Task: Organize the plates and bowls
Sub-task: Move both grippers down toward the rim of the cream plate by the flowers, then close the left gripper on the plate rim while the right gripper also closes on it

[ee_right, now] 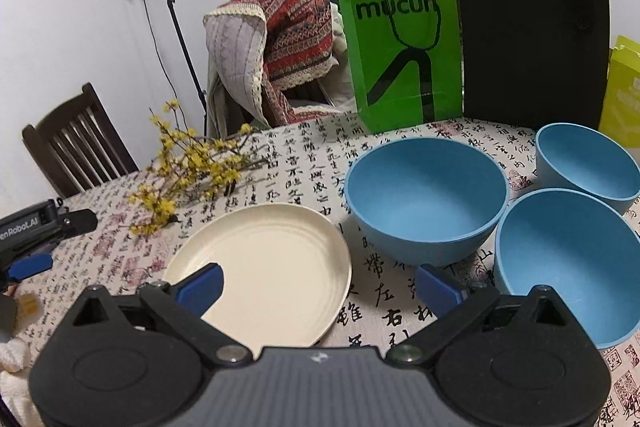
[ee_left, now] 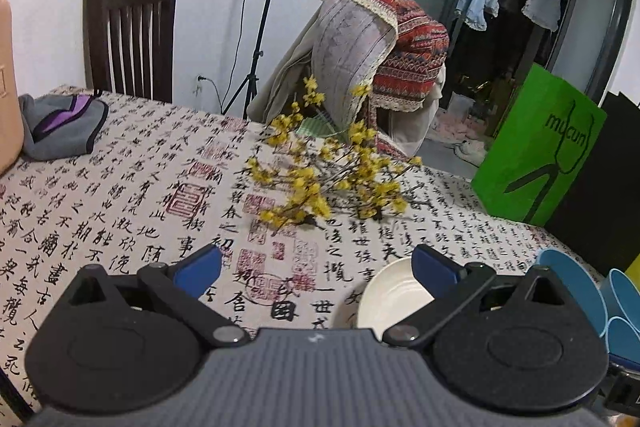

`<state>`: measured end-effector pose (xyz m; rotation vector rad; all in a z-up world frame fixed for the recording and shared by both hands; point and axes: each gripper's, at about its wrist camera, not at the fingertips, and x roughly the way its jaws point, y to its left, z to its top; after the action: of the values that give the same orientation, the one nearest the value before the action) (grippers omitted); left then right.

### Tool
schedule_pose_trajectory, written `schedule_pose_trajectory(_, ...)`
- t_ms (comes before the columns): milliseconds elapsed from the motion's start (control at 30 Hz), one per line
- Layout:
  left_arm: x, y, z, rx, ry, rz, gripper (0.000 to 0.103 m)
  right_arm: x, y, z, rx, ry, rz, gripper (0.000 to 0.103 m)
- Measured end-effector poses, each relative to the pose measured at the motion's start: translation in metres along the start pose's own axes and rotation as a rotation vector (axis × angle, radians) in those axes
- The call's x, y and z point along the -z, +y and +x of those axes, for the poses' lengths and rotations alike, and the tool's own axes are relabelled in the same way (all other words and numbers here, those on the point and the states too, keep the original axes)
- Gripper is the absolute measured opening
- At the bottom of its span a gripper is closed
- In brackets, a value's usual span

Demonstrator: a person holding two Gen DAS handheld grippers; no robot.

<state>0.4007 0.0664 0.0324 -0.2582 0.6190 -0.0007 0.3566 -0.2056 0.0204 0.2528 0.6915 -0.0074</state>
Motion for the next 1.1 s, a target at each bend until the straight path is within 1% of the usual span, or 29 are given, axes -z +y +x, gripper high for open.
schedule_pose_trajectory(133,0.006,0.003,0.009,0.029,0.020,0.018,0.103,0.001,0.004,0.006,0.008,0.010,-0.024,0.100)
schedule_pose_trajectory(233,0.013,-0.003,0.017,0.012,0.036,0.043,0.103,0.003,0.004,0.010,0.013,0.016,-0.034,0.097)
schedule_pose_trajectory(333,0.017,-0.006,0.023,0.014,0.056,0.051,0.103,0.003,0.002,0.016,0.022,0.031,-0.028,0.094)
schedule_pose_trajectory(567,0.032,-0.019,0.034,0.029,0.068,0.133,0.103,0.005,0.008,0.032,0.044,0.068,-0.051,0.094)
schedule_pose_trajectory(667,0.036,-0.020,0.038,0.025,0.071,0.146,0.103,0.006,0.009,0.040,0.051,0.085,-0.057,0.094)
schedule_pose_trajectory(700,0.037,-0.020,0.039,0.022,0.073,0.146,0.103,0.006,0.009,0.043,0.053,0.093,-0.057,0.093)
schedule_pose_trajectory(733,0.038,-0.020,0.040,0.021,0.074,0.146,0.102,0.007,0.008,0.046,0.053,0.101,-0.057,0.090)
schedule_pose_trajectory(800,0.041,-0.020,0.043,0.022,0.073,0.149,0.102,0.007,0.007,0.053,0.050,0.118,-0.052,0.084)
schedule_pose_trajectory(900,0.047,-0.022,0.046,0.032,0.062,0.161,0.101,0.008,0.005,0.061,0.046,0.133,-0.044,0.083)
schedule_pose_trajectory(1033,0.052,-0.024,0.049,0.078,0.043,0.158,0.097,0.008,0.003,0.070,0.041,0.139,-0.031,0.083)
schedule_pose_trajectory(1100,0.054,-0.025,0.048,0.086,0.031,0.159,0.096,0.007,0.002,0.073,0.035,0.137,-0.019,0.082)
